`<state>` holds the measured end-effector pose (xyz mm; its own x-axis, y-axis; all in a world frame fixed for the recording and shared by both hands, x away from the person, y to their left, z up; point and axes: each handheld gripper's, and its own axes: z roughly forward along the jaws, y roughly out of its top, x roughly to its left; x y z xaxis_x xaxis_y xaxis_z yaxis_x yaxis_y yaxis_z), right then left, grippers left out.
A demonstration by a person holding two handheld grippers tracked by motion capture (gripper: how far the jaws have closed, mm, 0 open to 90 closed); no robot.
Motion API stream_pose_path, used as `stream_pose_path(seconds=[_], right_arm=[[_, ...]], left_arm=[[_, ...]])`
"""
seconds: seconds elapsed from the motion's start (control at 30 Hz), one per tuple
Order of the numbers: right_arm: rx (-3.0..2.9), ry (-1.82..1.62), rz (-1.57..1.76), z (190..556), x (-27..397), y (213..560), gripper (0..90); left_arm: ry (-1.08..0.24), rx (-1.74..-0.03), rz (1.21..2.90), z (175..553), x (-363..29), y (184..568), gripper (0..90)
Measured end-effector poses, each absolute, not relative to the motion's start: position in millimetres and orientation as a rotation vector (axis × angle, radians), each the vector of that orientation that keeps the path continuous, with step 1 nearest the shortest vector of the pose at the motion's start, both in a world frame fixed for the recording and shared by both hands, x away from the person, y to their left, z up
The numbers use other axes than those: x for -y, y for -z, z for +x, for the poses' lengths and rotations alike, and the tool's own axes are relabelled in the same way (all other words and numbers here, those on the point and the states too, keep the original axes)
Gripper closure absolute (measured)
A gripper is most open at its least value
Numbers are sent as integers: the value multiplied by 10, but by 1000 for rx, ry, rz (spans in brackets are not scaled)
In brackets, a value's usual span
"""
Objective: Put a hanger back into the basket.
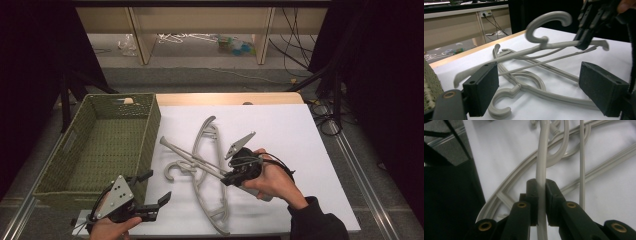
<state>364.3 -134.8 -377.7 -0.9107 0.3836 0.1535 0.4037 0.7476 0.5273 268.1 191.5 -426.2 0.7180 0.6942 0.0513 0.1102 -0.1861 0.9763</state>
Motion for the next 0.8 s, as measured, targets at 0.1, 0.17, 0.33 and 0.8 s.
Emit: stream_pose_path(seconds=[0.1, 0.17, 0.33, 0.8], right_arm=[[2890, 908, -607, 3619, 1434, 3764, 832], [2885, 922, -596, 3597, 1492, 3752, 832], [2873, 949, -513, 3512, 1600, 3698, 832], [2865, 886, -339, 3360, 1644, 3709, 831]], left_arm=[[-625, -668, 1740, 2717, -1851, 4274, 183], [-638, -650, 1807, 2727, -1730, 4274, 193], [-677, -561, 1879, 2866, -1542, 4225, 281], [-511, -354, 2058, 3091, -1284, 4225, 373]])
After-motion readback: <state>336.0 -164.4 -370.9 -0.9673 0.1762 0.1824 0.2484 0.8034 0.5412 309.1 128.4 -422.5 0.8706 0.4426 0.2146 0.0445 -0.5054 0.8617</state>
